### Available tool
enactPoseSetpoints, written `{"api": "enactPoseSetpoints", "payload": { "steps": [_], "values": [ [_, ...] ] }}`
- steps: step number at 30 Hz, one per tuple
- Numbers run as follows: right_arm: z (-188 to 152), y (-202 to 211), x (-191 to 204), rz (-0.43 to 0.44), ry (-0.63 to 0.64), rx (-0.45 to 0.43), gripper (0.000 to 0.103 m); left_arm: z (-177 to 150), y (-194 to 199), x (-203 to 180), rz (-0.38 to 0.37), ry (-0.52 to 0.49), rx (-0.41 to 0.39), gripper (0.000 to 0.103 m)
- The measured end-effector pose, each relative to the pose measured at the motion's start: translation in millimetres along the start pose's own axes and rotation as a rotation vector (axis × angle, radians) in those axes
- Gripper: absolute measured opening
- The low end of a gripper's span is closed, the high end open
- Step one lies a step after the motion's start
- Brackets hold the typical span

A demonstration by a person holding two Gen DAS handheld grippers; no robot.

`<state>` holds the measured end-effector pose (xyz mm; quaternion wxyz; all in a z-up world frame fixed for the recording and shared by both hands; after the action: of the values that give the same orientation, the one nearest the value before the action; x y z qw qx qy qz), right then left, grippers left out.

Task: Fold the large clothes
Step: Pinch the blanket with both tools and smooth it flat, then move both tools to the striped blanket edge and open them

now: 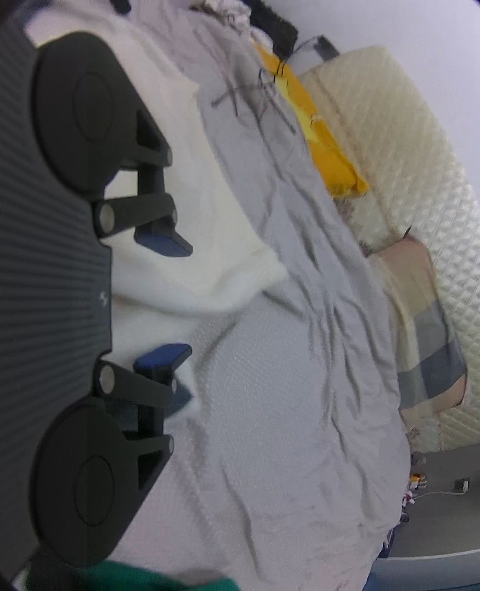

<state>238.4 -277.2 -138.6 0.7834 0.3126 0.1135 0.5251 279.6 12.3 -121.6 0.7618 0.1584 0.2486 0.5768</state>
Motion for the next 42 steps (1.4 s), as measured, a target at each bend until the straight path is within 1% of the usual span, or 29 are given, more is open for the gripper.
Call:
{"api": "enactPoseSetpoints", "payload": {
  "steps": [2,5,8,11,13,17,19,22,24,28,30,32,34,36,37,39,40,42],
  "values": [
    [-8,22,8,0.000,0.050,-0.029,0.056,-4,11,-16,-0.028,-0.027,-0.001,0.047],
    [-22,53,21,0.060,0.090,-0.041,0.056,-11,30,-35,-0.062,-0.056,-0.010,0.047],
    [-31,77,30,0.080,0.127,-0.055,0.056,-22,46,-48,-0.099,-0.064,-0.005,0.047],
    [-42,94,28,0.093,0.103,-0.048,0.056,-36,60,-54,-0.107,-0.072,0.007,0.047],
    [-52,95,23,0.088,0.096,-0.021,0.056,-45,63,-55,-0.112,-0.064,0.025,0.047],
    [-60,84,24,0.055,0.128,0.010,0.056,-58,64,-60,-0.109,-0.094,0.053,0.047],
    [-68,71,24,0.040,0.119,0.064,0.056,-64,58,-58,-0.102,-0.084,0.084,0.047],
    [-85,47,25,0.043,0.105,0.154,0.056,-75,44,-52,-0.105,-0.065,0.132,0.048],
    [-92,40,28,0.036,0.134,0.154,0.058,-80,41,-51,-0.107,-0.067,0.138,0.048],
    [-89,44,22,0.053,0.052,0.175,0.058,-79,44,-53,-0.093,-0.070,0.142,0.050],
    [-87,50,14,0.065,-0.008,0.197,0.059,-76,51,-53,-0.094,-0.054,0.138,0.054],
    [-86,57,6,0.073,-0.086,0.223,0.059,-74,61,-53,-0.088,-0.035,0.132,0.056],
    [-85,64,-1,0.092,-0.166,0.239,0.063,-72,74,-57,-0.097,-0.031,0.117,0.058],
    [-86,73,-7,0.121,-0.227,0.243,0.073,-70,88,-60,-0.121,-0.017,0.090,0.066],
    [-88,75,-8,0.125,-0.241,0.251,0.075,-69,96,-60,-0.136,0.001,0.076,0.069],
    [-93,77,-11,0.118,-0.270,0.276,0.076,-70,107,-60,-0.161,0.045,0.060,0.077],
    [-95,78,-13,0.115,-0.288,0.286,0.077,-72,111,-59,-0.178,0.071,0.058,0.079],
    [-98,79,-20,0.112,-0.352,0.311,0.093,-76,115,-56,-0.205,0.129,0.067,0.085]
  ]
}}
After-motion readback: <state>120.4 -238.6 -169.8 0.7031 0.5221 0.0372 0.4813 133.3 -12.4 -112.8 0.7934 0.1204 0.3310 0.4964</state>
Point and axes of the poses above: each gripper's, at about its wrist camera, not at the fingertips, and y roughly against the way its jaws point, x to its left, z to its top, the point moved 4 cm from there along -y, roughly the way its jaws point, and after that the axes turned 12 degrees about -z, right-handed, at the moved point
